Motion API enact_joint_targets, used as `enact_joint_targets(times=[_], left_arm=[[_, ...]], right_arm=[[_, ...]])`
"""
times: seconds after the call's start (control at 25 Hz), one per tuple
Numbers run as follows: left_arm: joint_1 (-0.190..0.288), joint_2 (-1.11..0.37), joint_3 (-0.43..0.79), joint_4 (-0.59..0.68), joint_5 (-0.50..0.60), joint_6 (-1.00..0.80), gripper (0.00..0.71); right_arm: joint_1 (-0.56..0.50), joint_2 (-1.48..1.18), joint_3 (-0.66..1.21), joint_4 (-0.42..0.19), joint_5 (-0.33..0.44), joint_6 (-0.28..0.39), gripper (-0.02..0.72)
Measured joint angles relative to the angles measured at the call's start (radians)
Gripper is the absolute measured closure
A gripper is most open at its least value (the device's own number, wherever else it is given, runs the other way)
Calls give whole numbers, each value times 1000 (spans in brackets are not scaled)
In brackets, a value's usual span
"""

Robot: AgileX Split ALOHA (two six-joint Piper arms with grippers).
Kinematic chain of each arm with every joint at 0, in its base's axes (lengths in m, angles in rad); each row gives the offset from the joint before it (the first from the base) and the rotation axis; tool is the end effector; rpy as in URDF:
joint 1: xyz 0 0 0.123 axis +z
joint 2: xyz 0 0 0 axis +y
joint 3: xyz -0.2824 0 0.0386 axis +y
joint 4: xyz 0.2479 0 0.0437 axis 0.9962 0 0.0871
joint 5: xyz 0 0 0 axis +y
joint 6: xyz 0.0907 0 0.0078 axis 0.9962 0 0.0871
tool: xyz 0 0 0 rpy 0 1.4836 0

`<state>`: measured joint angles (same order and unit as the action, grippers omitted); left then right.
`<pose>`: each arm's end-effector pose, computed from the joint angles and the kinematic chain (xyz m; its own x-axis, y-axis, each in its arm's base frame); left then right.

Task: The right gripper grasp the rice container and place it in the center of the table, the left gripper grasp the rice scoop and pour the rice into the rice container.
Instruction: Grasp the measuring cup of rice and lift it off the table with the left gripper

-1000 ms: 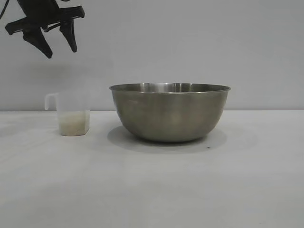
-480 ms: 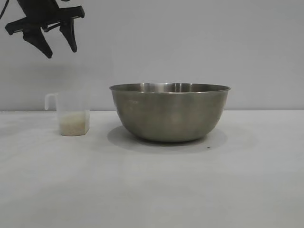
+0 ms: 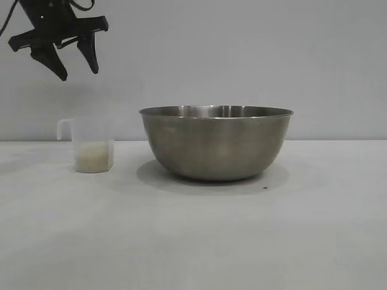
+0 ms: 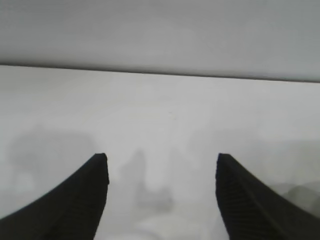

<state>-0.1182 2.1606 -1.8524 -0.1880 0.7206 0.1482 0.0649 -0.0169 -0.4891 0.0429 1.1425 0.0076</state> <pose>0.4876 -0.0692 0.2300 -0.7965 0.1008 -0.5962 0.1949 0.9762 -0.0954 -0.0100 0.0029 0.2676 -0.5230 -0.0085 -0.8523 -0.0847 0.9955 0.0420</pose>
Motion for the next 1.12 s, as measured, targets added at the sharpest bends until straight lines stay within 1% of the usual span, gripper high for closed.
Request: enact_joint_targets(times=[0.24, 0.4, 0.52, 0.72, 1.0, 1.12], left_arm=[[0, 0, 0, 4, 112, 4, 292], [0, -2, 0, 31, 147, 5, 292], [0, -37, 0, 45, 182, 5, 292], [0, -111, -1, 45, 291, 5, 292], [0, -130, -1, 8, 474, 5, 292], [0, -133, -1, 1, 503, 5, 292]], right_arm=[[0, 0, 0, 0, 0, 0, 165], [0, 0, 0, 0, 0, 0, 165], [0, 0, 0, 0, 0, 0, 165], [0, 0, 0, 0, 0, 0, 165], [0, 0, 0, 0, 0, 0, 165], [0, 0, 0, 0, 0, 0, 165]])
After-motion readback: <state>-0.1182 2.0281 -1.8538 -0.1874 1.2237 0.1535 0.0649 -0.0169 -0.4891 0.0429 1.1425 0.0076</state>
